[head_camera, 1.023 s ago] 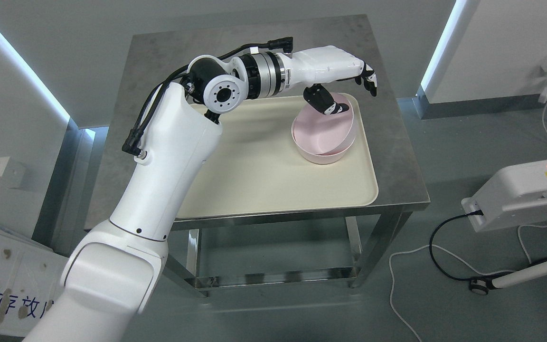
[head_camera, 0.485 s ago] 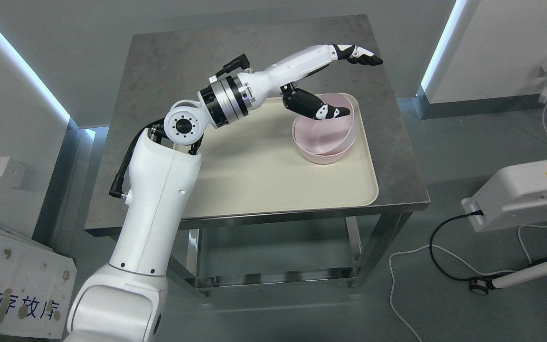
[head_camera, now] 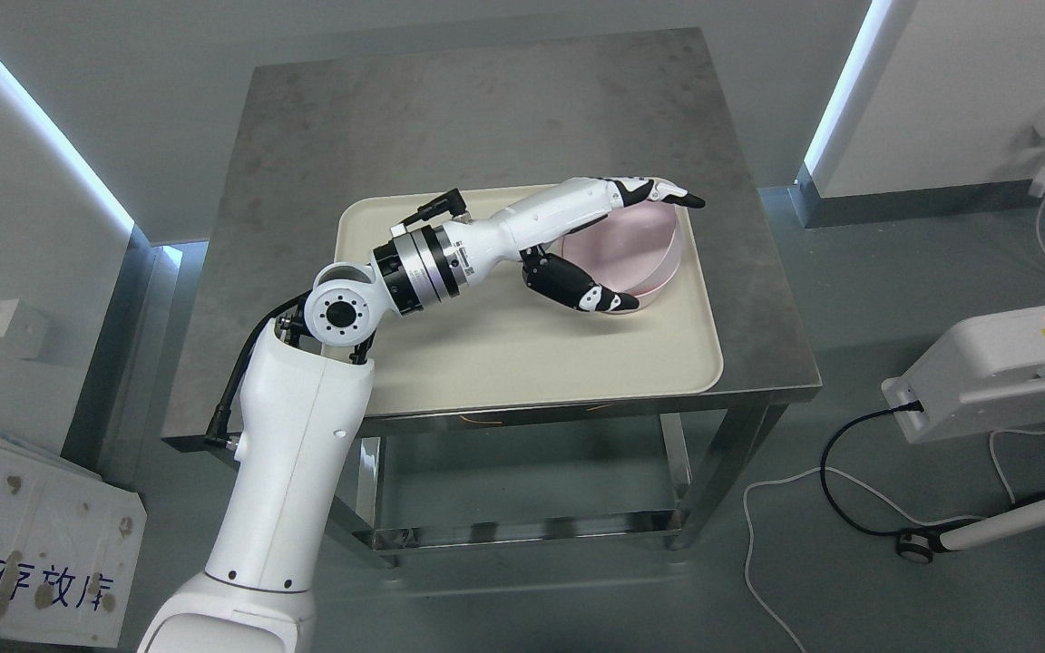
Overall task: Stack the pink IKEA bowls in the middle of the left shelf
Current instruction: 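Move the left hand to the stacked bowls and grip their rim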
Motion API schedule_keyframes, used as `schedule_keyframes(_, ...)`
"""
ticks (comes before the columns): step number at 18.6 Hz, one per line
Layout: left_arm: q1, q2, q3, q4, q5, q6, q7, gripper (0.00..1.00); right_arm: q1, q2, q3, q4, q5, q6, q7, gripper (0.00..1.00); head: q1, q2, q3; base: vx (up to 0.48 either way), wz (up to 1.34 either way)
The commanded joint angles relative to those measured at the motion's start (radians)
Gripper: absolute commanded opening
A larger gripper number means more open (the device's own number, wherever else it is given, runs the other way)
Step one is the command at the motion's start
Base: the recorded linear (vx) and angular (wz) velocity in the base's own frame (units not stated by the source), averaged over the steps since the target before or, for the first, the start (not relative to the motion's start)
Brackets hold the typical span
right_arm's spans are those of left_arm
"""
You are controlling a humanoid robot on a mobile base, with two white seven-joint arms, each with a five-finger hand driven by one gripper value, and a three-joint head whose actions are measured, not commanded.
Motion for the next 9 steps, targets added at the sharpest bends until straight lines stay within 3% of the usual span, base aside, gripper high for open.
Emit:
schedule_keyframes(1,0.026,0.017,0.012,-0.079,-0.175,0.002,-0.019,0.82,0.0,-0.017,-0.005,-0.017,-0.002,0.0,-0.001,1.0,0.0,0.0,0.0,0.0,0.0)
schedule_keyframes(9,0.014,-0.002,0.038,-0.073,-0.252,0.009,-0.01,0.81,0.0,-0.017,-0.005,-0.017,-0.002,0.0,-0.001,1.0,0.0,0.0,0.0,0.0,0.0)
